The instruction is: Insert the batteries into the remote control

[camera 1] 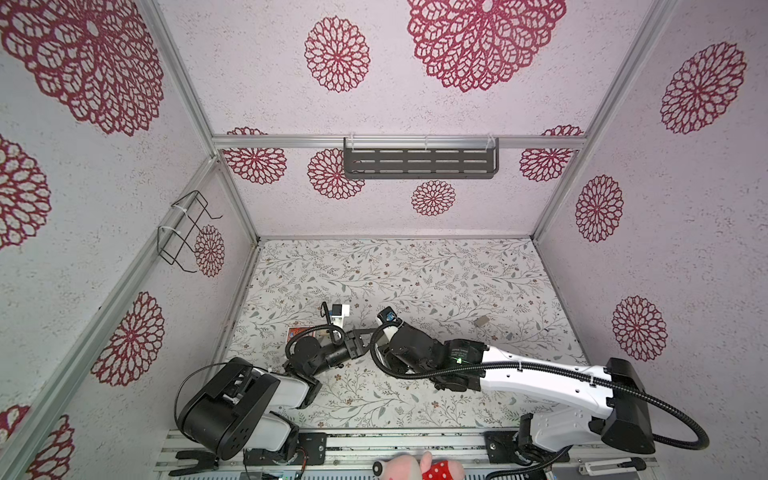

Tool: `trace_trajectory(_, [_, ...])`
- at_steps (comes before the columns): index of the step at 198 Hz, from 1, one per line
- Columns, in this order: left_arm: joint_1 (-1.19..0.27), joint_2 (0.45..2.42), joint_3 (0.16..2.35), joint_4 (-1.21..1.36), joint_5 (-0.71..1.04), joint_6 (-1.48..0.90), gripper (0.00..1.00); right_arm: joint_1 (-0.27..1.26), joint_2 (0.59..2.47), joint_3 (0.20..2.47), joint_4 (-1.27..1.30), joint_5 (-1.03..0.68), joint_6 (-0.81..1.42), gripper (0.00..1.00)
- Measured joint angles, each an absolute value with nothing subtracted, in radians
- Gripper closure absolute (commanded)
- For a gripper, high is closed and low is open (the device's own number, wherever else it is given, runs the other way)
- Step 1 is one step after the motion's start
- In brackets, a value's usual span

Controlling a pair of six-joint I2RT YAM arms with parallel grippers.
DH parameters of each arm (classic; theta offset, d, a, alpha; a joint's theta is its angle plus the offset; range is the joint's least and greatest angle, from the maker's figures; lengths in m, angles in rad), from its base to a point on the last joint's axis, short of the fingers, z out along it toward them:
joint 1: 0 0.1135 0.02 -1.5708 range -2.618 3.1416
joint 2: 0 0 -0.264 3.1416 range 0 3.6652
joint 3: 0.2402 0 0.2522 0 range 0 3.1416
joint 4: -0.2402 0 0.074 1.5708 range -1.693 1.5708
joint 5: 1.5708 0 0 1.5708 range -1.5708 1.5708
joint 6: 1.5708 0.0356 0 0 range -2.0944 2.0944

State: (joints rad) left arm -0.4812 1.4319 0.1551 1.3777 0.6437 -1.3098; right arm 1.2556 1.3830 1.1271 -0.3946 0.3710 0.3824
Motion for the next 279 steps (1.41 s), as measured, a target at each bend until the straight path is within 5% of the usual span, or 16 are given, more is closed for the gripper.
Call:
trace_trajectory(162, [-0.582, 1.457, 0.16, 1.378, 0.691, -1.343, 1.0, 1.295, 1.194, 1.034, -0.416, 0.097, -0.131, 0.53])
trace_trajectory(236, [-0.606, 1.461, 0.166, 1.378, 0.701, -1.348, 1.0, 1.32, 1.236, 1.103, -0.596, 0.094, -0.26, 0.58])
trace_trajectory(279, [-0.613, 1.468, 0.166, 1.378, 0.704, -1.348, 1.0, 1.33, 1.254, 1.103, -0.642, 0.1, -0.326, 0.7])
